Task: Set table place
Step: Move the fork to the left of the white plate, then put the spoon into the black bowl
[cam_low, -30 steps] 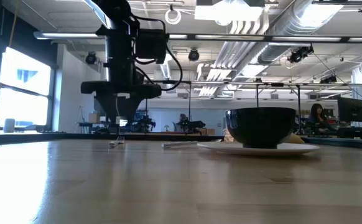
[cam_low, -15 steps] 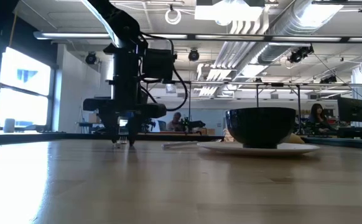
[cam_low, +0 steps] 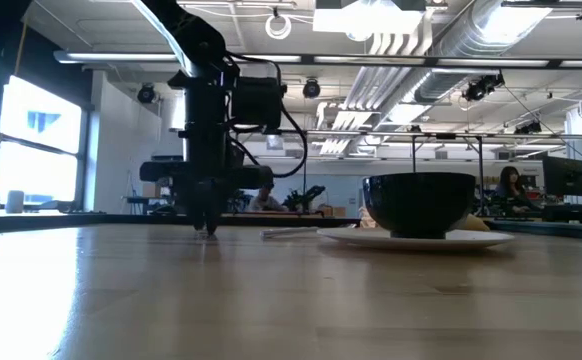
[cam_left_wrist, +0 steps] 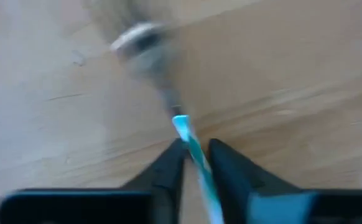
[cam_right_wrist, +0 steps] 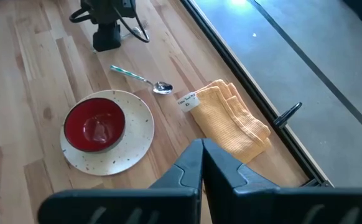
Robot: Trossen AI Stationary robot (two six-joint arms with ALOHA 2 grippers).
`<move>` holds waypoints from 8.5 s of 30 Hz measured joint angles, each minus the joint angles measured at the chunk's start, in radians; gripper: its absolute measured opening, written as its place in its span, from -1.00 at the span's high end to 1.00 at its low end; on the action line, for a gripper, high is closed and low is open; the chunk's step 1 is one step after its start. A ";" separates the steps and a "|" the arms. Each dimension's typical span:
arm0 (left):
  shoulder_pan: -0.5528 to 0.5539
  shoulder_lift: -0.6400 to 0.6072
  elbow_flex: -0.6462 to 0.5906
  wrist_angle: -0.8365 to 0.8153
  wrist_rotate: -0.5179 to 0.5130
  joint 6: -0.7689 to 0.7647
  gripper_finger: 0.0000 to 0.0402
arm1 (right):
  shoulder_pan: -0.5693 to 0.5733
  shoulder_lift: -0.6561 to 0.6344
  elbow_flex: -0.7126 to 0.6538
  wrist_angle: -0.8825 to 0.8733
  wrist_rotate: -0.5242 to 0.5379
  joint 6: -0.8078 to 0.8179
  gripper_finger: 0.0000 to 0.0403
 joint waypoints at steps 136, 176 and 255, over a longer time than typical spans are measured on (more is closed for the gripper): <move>-0.096 -0.037 0.784 -0.562 -0.010 1.188 0.33 | 0.000 0.221 0.000 0.118 -0.070 0.218 1.00; 0.018 0.293 0.783 -0.262 0.151 1.262 -0.10 | 0.000 0.217 0.000 0.137 0.031 0.223 1.00; 0.006 0.222 0.898 -0.286 0.093 1.211 0.98 | 0.000 0.216 0.000 0.167 0.038 0.172 1.00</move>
